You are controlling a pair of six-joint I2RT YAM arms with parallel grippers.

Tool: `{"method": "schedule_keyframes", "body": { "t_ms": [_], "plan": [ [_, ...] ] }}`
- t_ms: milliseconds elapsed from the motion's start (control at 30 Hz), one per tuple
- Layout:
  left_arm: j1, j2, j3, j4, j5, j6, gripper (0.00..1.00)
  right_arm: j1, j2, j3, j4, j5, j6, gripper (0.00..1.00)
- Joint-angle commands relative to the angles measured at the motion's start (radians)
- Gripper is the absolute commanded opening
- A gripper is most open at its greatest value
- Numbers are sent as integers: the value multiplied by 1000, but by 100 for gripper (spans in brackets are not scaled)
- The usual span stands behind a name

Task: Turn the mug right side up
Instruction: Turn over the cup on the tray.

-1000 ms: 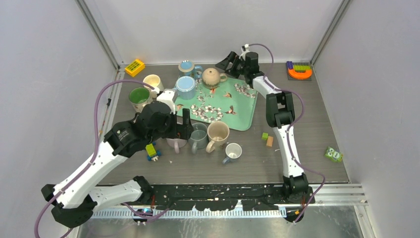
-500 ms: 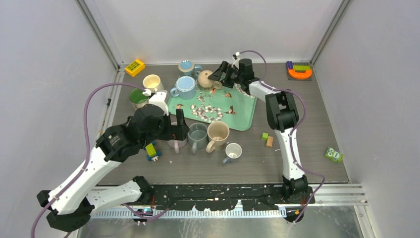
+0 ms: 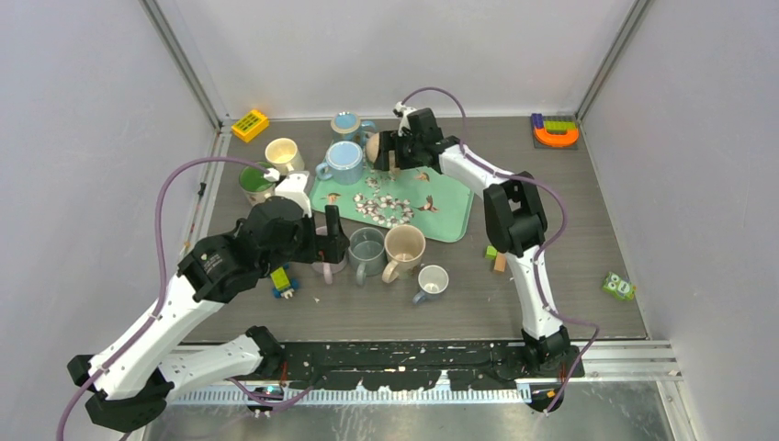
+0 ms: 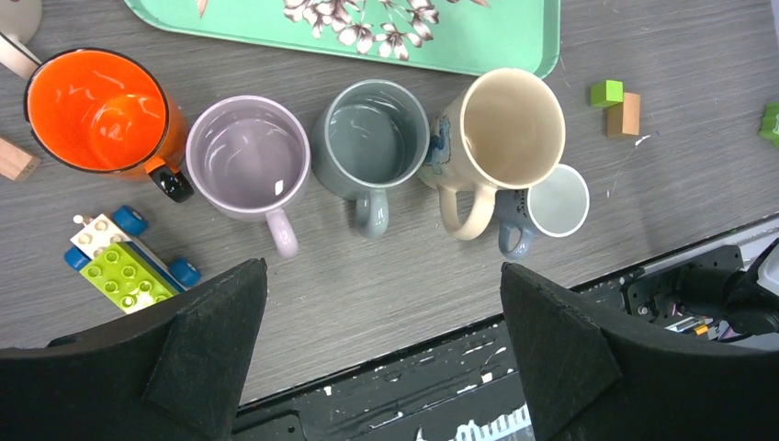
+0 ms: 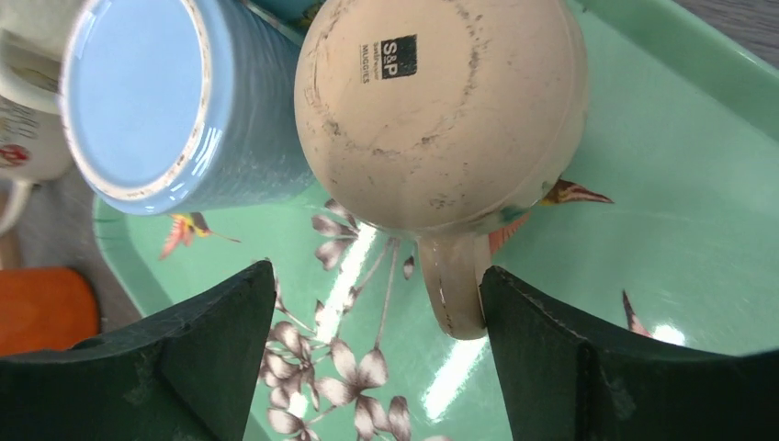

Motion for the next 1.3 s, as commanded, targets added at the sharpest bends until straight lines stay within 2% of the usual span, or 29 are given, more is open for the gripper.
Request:
{"method": "schedule_keyframes", "body": {
  "t_ms": [0,267,533,1033,1267],
  "plan": [
    [5,-13,-9,37,-22,8,100,23,1,90,-149,190,-157,84],
    [5,0,-14,55,-22,13,100,52,50,183,-204,338,-215,70],
    [5,15,-14,70,-13,20,100,53,97,241,-223,333,-250,55],
    [9,65,4,100,-3,60,100,80,140,321,-233,363,-327,54],
    [16,52,10,93,-4,61,100,88,118,301,-197,333,-346,49]
  ]
}}
